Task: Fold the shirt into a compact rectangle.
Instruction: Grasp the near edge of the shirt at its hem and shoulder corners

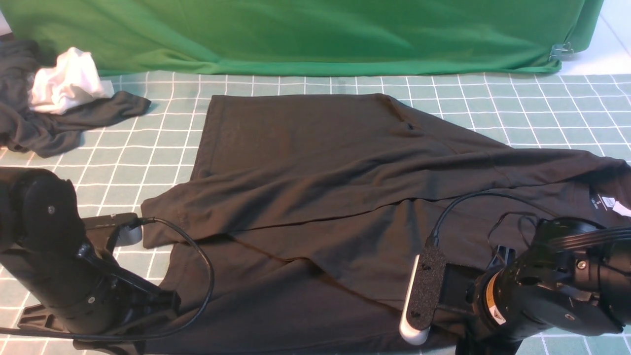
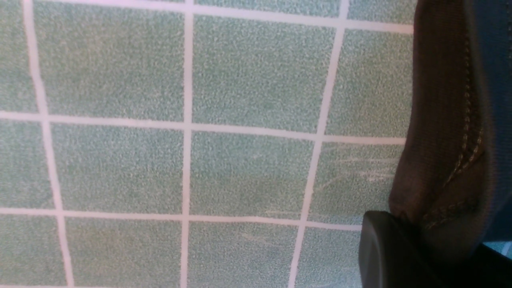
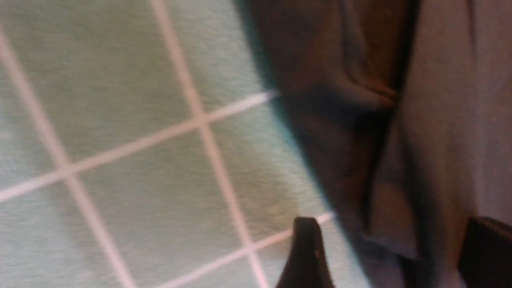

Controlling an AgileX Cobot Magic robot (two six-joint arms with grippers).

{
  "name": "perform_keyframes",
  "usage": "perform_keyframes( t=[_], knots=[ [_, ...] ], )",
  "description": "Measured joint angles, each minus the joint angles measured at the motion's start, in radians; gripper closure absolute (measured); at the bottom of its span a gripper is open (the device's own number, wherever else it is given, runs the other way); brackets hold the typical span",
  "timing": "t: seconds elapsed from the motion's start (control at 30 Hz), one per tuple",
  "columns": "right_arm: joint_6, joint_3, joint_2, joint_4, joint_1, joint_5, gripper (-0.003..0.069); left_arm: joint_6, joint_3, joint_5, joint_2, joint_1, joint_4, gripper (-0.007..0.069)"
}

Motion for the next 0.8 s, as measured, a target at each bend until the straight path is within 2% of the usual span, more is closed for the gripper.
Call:
perform_keyframes(
  t=[0.5,0.63,0.67,0.7,0.73,0.8],
  knots=[
    [0.004,0.000,0.029,-0.053,-0.033,-0.078,0.0195,0.000,0.000,-0.004,0.000,0.000,0.011,0.0608],
    [0.000,-0.002,0.035,-0.045,-0.033,-0.076,0.0291,0.000,0.000,-0.004,0.000,0.000,0.011,0.0608],
    [-0.002,-0.002,0.037,-0.041,-0.032,-0.075,0.0389,0.000,0.000,-0.004,0.000,0.000,0.011,0.0608],
    [-0.004,-0.002,0.037,-0.041,-0.032,-0.075,0.0417,0.000,0.000,-0.004,0.000,0.000,0.011,0.0608],
    [-0.006,-0.002,0.040,-0.041,-0.032,-0.071,0.0517,0.001,0.000,-0.004,0.000,0.000,0.011,0.0608],
    [-0.007,-0.002,0.041,-0.039,-0.032,-0.062,0.0585,0.009,0.000,0.005,0.000,0.000,0.011,0.0608]
  ],
)
